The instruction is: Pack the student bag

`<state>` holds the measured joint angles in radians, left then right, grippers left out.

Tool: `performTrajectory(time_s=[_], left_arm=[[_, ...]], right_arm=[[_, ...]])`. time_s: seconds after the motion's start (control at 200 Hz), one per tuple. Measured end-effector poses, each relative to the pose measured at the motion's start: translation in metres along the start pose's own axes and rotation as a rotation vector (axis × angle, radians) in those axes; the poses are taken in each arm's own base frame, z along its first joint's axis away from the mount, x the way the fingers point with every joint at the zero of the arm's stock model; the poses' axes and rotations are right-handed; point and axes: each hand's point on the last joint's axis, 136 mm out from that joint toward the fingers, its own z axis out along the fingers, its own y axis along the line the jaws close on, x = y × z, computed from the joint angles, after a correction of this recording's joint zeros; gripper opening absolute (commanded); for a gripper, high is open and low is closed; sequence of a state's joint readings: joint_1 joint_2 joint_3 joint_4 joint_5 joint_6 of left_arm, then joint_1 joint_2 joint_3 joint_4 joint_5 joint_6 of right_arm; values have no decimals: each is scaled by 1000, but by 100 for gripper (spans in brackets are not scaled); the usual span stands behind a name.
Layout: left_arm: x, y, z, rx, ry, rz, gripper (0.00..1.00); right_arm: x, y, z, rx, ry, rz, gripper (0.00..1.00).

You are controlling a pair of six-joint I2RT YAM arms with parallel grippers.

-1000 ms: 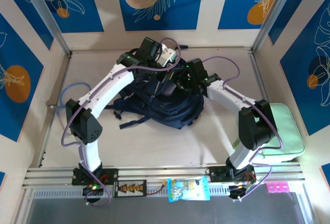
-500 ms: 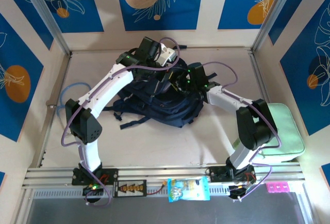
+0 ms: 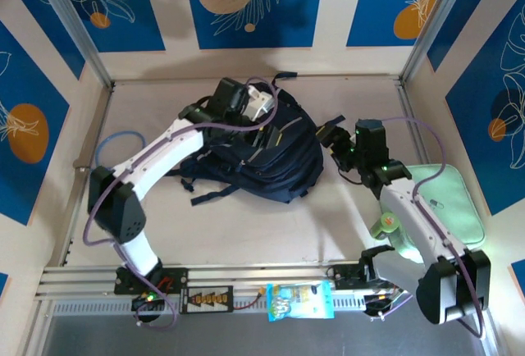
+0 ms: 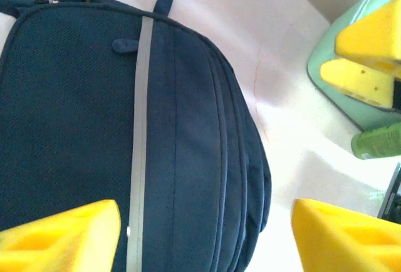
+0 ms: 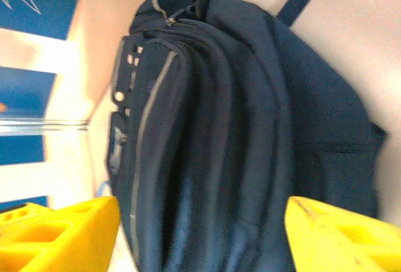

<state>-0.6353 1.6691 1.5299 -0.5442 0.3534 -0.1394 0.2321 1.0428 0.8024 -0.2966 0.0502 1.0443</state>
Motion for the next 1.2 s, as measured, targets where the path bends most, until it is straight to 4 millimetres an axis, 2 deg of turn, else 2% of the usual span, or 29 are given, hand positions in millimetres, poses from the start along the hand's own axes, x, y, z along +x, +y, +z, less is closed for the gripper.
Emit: performTrajectory(time_s=[0.155, 0.28, 0.405, 0.47, 0.63, 0.79, 0.935, 1.195], left_arm=[[26, 18, -23, -56, -55, -120, 82], [56, 64, -31, -114, -99, -329, 78], [95, 108, -25, -138, -100, -578, 67], [108, 120, -20, -134, -93, -686, 56], [106, 127, -3, -68, -101, -804, 39], [103, 129, 8, -24, -90, -851, 38], [94, 128, 11, 12, -100, -852, 38], [85, 122, 16, 84, -112, -866, 25]], right_arm=[[8, -7, -6, 30, 23, -71, 85], [19, -7, -2, 36, 60, -114, 86], [41, -5, 9, 48, 132, -153, 86], [53, -3, 16, 56, 171, -172, 85], [75, 5, 26, 63, 239, -218, 84], [83, 13, 29, 54, 261, -237, 84], [86, 11, 33, 66, 274, -239, 81], [90, 6, 55, 118, 315, -253, 57]])
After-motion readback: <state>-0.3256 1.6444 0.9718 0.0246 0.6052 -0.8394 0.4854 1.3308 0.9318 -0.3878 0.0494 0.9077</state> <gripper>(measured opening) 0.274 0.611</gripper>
